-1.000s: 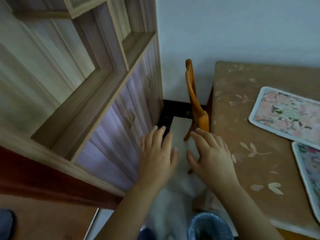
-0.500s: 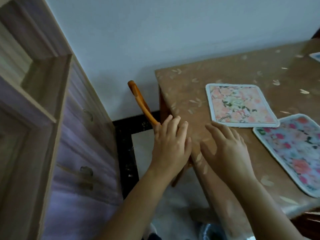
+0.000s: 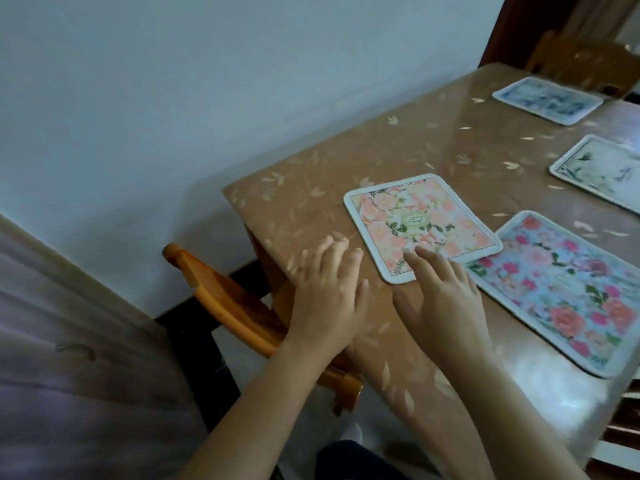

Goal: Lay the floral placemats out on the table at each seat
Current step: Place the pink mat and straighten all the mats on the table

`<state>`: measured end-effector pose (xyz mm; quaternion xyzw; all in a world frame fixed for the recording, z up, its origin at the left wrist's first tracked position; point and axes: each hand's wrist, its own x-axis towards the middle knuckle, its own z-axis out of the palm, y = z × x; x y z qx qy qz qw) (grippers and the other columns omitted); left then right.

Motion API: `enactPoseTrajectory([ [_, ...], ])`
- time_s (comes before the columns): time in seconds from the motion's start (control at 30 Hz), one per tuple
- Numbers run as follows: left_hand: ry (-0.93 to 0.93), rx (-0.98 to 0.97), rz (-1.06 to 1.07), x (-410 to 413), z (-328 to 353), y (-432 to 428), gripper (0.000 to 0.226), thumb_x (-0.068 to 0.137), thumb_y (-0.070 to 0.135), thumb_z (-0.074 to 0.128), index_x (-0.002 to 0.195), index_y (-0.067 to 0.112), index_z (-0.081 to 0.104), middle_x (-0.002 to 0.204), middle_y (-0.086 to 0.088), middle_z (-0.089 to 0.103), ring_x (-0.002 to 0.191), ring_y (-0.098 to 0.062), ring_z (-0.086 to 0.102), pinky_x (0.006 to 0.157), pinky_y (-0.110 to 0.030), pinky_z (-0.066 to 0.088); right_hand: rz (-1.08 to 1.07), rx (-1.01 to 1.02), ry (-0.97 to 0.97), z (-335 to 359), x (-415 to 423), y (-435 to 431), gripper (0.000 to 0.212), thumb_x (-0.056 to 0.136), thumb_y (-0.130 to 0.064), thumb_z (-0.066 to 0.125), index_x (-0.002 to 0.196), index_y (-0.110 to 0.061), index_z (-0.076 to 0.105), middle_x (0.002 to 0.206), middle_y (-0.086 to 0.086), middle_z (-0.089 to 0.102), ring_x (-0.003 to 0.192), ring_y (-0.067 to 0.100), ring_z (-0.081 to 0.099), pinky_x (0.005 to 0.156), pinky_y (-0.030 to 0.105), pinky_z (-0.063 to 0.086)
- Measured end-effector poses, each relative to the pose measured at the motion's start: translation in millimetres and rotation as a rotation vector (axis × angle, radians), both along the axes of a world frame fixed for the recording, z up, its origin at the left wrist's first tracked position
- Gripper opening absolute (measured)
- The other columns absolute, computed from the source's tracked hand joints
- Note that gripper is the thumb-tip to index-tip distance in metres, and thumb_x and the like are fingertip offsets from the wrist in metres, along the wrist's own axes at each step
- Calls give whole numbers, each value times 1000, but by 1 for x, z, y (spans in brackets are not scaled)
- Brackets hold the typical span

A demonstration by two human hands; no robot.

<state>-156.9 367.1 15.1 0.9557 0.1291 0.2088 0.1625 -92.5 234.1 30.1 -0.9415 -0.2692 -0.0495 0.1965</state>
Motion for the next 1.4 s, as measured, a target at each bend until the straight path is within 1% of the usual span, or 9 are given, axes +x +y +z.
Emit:
enactPoseTrajectory([
  [0.1, 41, -33, -43, 32, -4, 25, 39, 89, 22, 51, 125, 12, 47, 136, -12, 46, 133, -27, 30, 110, -54, 22, -50, 47, 4, -11, 27, 18, 48, 80, -29, 62, 124, -16, 47, 132, 8, 53, 122, 30, 46, 101, 48, 38],
  [0.4, 149, 39, -245, 100, -34, 86, 41, 88, 22, 52, 126, 9, 47, 137, -14, 45, 133, -29, 30, 110, -49, 16, -232, 59, 13, -32, 74, 45, 42, 81, -26, 60, 120, -12, 51, 127, 12, 57, 118, 34, 50, 99, 50, 39],
  [0.53, 221, 79, -374, 128, -54, 116, 42, 88, 22, 51, 128, 9, 45, 137, -14, 44, 133, -28, 29, 110, -48, 16, -303, 2, 11, -44, 84, 65, 41, 81, -25, 61, 118, -12, 52, 125, 13, 58, 116, 35, 51, 97, 52, 40],
  [0.7, 283, 108, -539, 163, -78, 142, 41, 89, 21, 50, 127, 9, 45, 137, -13, 45, 133, -27, 29, 110, -50, 18, -302, -140, 56, -70, 90, 97, 44, 76, -24, 66, 115, -9, 53, 124, 14, 58, 117, 34, 52, 97, 57, 39],
  [0.83, 334, 148, -692, 189, -100, 163, 41, 89, 20, 52, 128, 10, 44, 137, -12, 45, 133, -26, 29, 111, -50, 16, -362, -198, 158, -97, 99, 116, 43, 82, -25, 58, 122, -12, 47, 132, 12, 51, 122, 32, 45, 104, 53, 33],
  [0.97, 372, 148, -793, 213, -122, 178, 42, 89, 22, 53, 129, 12, 44, 137, -8, 44, 133, -23, 28, 112, -46, 13, -409, -168, 224, -123, 107, 128, 38, 84, -19, 57, 121, -11, 49, 128, 14, 54, 117, 33, 49, 101, 50, 36],
  [1.13, 377, 141, -861, 244, -143, 179, 41, 85, 21, 59, 123, 10, 49, 128, -11, 51, 124, -25, 39, 109, -46, 18, -514, -108, 214, -144, 120, 133, 38, 71, -14, 71, 106, -7, 59, 109, 17, 64, 97, 37, 61, 84, 49, 49],
  [1.27, 395, 158, -921, 264, -155, 177, 38, 85, 21, 58, 121, 9, 51, 128, -13, 51, 122, -28, 41, 107, -44, 22, -572, -80, 267, -155, 128, 136, 38, 78, -19, 64, 112, -8, 54, 118, 16, 57, 106, 36, 52, 86, 47, 44],
  [1.4, 383, 142, -952, 277, -162, 179, 36, 83, 17, 60, 116, 6, 55, 120, -14, 55, 114, -30, 47, 99, -41, 32, -630, -47, 308, -166, 134, 140, 35, 82, -23, 55, 115, -11, 52, 120, 11, 52, 109, 31, 46, 85, 40, 41],
])
